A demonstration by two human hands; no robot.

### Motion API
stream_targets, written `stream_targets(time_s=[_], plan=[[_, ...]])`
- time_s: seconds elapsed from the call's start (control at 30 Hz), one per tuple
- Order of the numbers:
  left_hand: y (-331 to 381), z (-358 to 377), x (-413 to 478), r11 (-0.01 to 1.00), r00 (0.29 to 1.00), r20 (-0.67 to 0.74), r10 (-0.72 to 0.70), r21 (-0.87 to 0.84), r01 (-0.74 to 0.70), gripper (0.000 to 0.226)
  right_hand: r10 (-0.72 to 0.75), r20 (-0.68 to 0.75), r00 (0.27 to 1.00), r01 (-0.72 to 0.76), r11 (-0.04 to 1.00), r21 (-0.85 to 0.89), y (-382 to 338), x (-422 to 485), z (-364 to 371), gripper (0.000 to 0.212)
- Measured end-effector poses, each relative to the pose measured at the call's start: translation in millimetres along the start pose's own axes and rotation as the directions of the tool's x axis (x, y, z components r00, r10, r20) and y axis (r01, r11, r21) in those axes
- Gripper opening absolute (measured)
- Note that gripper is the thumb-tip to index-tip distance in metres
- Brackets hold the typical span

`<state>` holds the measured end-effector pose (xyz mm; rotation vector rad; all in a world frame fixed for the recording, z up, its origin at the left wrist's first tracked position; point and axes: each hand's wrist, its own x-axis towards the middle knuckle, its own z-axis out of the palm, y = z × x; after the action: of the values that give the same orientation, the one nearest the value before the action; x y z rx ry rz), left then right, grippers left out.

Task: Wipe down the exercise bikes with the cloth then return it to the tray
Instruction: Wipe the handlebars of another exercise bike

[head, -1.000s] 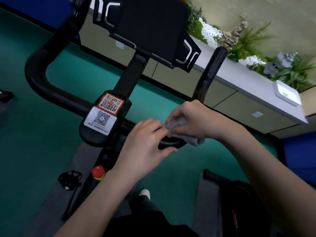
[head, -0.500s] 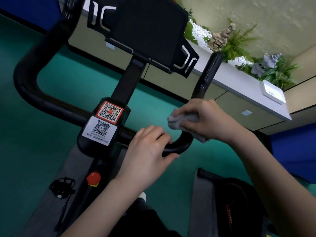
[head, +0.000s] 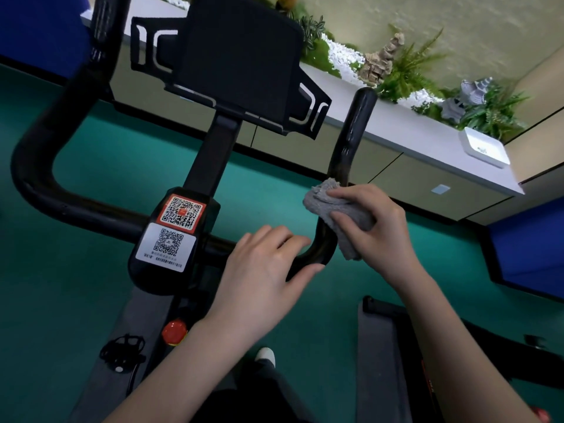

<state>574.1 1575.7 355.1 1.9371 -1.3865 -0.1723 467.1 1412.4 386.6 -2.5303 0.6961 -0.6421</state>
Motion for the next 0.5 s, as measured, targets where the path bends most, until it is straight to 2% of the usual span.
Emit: stream_targets(time_s=[0.13,0.23,0.33,0.5], plan=[[7,1,7,1.000,1.000,0.022,0.012,0.005,-0.013,0.039,0.021,-0.103,0.994,-0.022,1.000,-0.006,13,13,2,0.026],[11,6,18,0.999,0.999,0.021,-0.028,-0.016,0.028,0.037,0.136,-0.195,0.971,-0.114,0.986,0.117,18,18,6,0.028],[13,14,31,0.994,0.994,0.048,-0.093,-0.044,0.096,0.047,0.217,-0.276,0.936,-0.138,0.950,0.280,20,5,12,0.029],[19,29,52,0.978,0.980,0.094,-0.174,-0.097,0.183,0.058,0.216,-0.279,0.936,-0.097,0.917,0.386,24,-25,26,0.036]])
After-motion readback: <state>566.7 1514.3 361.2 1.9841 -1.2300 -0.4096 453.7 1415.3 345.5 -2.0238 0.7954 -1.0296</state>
